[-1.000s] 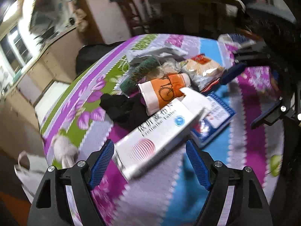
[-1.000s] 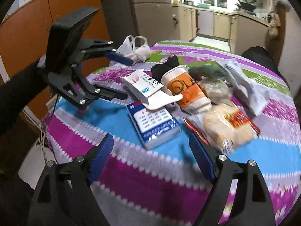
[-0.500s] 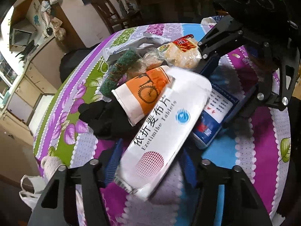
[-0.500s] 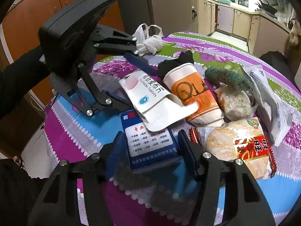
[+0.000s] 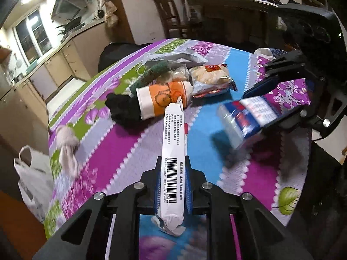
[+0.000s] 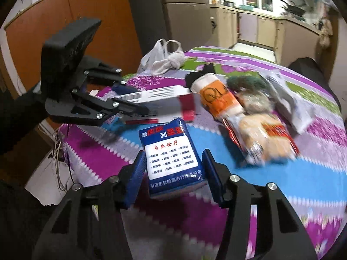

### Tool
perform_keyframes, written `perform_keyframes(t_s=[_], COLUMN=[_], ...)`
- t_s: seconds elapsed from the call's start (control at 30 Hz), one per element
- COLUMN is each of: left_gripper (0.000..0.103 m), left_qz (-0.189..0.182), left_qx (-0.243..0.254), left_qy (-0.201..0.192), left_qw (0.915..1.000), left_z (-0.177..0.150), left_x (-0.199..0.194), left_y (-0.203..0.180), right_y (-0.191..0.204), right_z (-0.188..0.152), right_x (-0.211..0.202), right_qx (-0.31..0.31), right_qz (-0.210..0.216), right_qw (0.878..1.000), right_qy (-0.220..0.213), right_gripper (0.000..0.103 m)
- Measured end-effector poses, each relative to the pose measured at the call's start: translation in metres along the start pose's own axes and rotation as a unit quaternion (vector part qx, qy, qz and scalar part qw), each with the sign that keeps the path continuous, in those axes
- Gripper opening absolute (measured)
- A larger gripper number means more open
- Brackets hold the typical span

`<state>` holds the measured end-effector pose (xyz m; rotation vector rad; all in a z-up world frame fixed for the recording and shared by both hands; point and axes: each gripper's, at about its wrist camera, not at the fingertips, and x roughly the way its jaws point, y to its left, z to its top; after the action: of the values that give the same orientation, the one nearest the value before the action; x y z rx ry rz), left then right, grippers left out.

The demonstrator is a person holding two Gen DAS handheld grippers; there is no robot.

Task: Collect trash
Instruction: 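Lift the white box and blue-white box with both grippers off the table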

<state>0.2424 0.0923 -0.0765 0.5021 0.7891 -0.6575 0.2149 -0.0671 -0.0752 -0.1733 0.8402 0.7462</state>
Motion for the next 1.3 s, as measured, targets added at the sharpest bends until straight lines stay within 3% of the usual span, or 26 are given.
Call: perform_keyframes(t_s=[0.1, 0.17, 0.2, 0.3, 0.47, 0.6, 0.63, 0.67, 0.77, 1.03, 1.3], left_gripper=[0.02, 0.026, 0.035, 0.039, 0.038, 0.022, 0.022, 0.022, 0.021, 0.018, 0.018], left_qz=[-0.013, -0.01, -0.007, -0.002, 0.007, 0.012, 0.013, 0.014, 0.019, 0.036, 0.079], left_qx=[-0.01, -0.017, -0.021, -0.016, -0.024, -0.048, -0.054, -0.06, -0.072, -0.129, -0.156], left_qy=[-0.002, -0.005, 0.002, -0.002, -0.002, 0.002, 0.002, 0.0, -0.001, -0.004, -0.017], left_qw=[0.9999, 0.9998, 0.9998, 0.9999, 0.9997, 0.9988, 0.9985, 0.9981, 0.9972, 0.991, 0.9845], left_z=[-0.005, -0.007, -0.008, -0.01, -0.008, -0.009, -0.01, -0.011, -0.011, -0.001, 0.035], left_x=[-0.001, 0.001, 0.005, 0.007, 0.009, 0.012, 0.012, 0.012, 0.01, -0.008, -0.036], left_y=[-0.004, -0.004, -0.006, -0.011, -0.016, -0.012, -0.012, -0.012, -0.013, -0.012, -0.023], right_y=[0.001, -0.001, -0.004, -0.008, -0.011, -0.014, -0.014, -0.014, -0.009, -0.018, -0.028], right_z=[-0.014, -0.024, -0.027, -0.034, -0.036, -0.041, -0.042, -0.043, -0.047, -0.037, -0.015], right_x=[-0.008, -0.01, -0.01, -0.007, -0.004, -0.001, 0.001, 0.002, -0.002, -0.025, -0.06], right_qx=[0.002, 0.001, 0.005, 0.022, 0.027, 0.033, 0.035, 0.037, 0.034, 0.096, 0.13], right_qz=[-0.036, -0.07, -0.076, -0.07, -0.076, -0.08, -0.081, -0.074, -0.078, -0.073, -0.084], right_qw=[0.999, 0.997, 0.997, 0.997, 0.997, 0.996, 0.996, 0.997, 0.996, 0.993, 0.988], right_qy=[0.01, 0.019, 0.02, 0.015, -0.002, -0.005, -0.005, -0.004, -0.007, 0.0, -0.009], right_gripper=[0.052, 0.052, 0.053, 0.054, 0.058, 0.064, 0.063, 0.054, 0.052, 0.051, 0.051])
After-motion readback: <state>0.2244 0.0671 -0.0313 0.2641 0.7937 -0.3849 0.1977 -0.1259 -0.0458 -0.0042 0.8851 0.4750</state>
